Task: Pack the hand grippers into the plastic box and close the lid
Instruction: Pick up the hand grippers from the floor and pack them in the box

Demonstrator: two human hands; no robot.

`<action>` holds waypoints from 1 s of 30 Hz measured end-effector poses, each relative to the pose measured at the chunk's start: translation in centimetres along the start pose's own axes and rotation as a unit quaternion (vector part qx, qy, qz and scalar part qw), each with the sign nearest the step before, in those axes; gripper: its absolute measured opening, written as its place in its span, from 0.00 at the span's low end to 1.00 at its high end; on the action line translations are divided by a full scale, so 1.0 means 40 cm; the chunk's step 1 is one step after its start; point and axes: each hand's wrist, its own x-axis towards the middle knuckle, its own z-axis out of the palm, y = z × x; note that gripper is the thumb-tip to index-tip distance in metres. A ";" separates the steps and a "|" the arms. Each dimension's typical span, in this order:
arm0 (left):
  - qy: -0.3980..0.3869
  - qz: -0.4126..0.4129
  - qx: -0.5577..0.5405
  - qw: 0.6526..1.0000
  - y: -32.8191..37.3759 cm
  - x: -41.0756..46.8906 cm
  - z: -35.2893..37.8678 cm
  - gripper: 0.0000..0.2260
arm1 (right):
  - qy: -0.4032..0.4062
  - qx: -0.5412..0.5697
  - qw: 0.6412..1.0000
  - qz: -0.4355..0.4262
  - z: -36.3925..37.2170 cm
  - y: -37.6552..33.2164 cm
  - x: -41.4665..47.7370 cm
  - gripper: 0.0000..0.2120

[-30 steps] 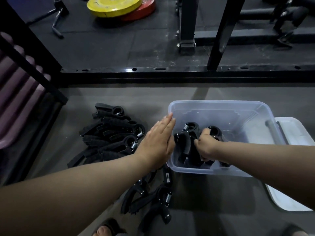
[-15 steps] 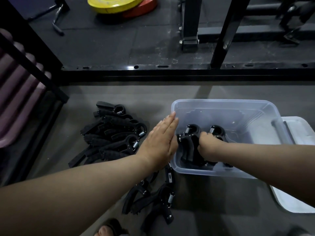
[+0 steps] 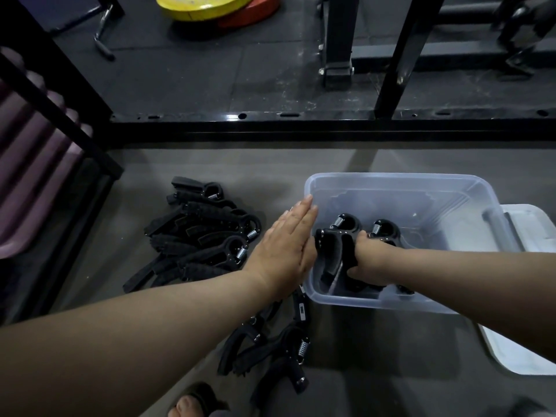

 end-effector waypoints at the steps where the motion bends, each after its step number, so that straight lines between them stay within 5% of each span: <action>1: 0.000 0.000 0.001 1.000 0.000 0.000 0.001 0.29 | -0.004 0.020 1.000 0.008 0.005 0.002 0.004 0.39; 8: 0.003 -0.006 -0.002 1.000 0.003 0.001 0.000 0.30 | -0.002 0.002 1.000 0.030 0.017 -0.007 0.008 0.43; 15: -0.001 -0.003 0.000 1.000 0.003 0.002 -0.004 0.30 | -0.011 -0.014 0.998 0.064 0.013 -0.012 -0.011 0.34; 30: -0.002 -0.002 0.013 1.000 0.003 0.001 -0.003 0.28 | 0.024 0.006 1.000 -0.011 0.031 0.016 -0.003 0.32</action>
